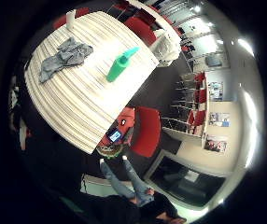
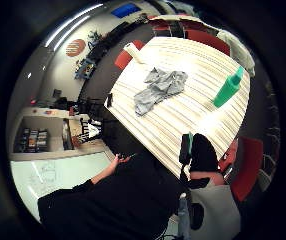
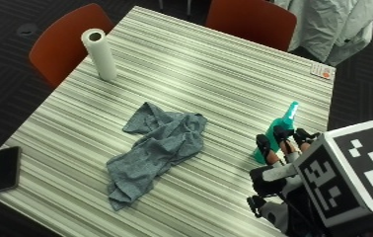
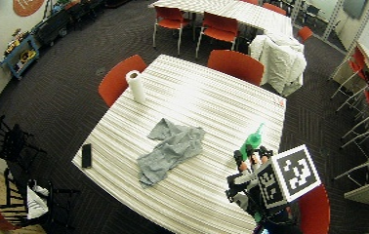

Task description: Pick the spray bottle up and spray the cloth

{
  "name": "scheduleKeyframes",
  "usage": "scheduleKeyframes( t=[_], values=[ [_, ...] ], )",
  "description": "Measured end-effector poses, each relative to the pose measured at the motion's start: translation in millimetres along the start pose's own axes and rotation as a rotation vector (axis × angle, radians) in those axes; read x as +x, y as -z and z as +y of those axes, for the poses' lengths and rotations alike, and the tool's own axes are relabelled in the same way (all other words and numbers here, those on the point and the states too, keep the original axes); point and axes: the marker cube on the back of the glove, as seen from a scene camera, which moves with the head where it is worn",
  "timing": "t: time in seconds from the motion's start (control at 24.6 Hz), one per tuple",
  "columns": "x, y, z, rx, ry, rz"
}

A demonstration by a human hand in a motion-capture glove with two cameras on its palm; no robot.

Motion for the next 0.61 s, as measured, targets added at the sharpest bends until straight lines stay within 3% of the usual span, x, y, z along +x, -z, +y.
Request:
scheduleKeyframes(
  t=[0.61],
  values=[
    [-3,-10,4,-0.017,-0.006,-0.019]
  ],
)
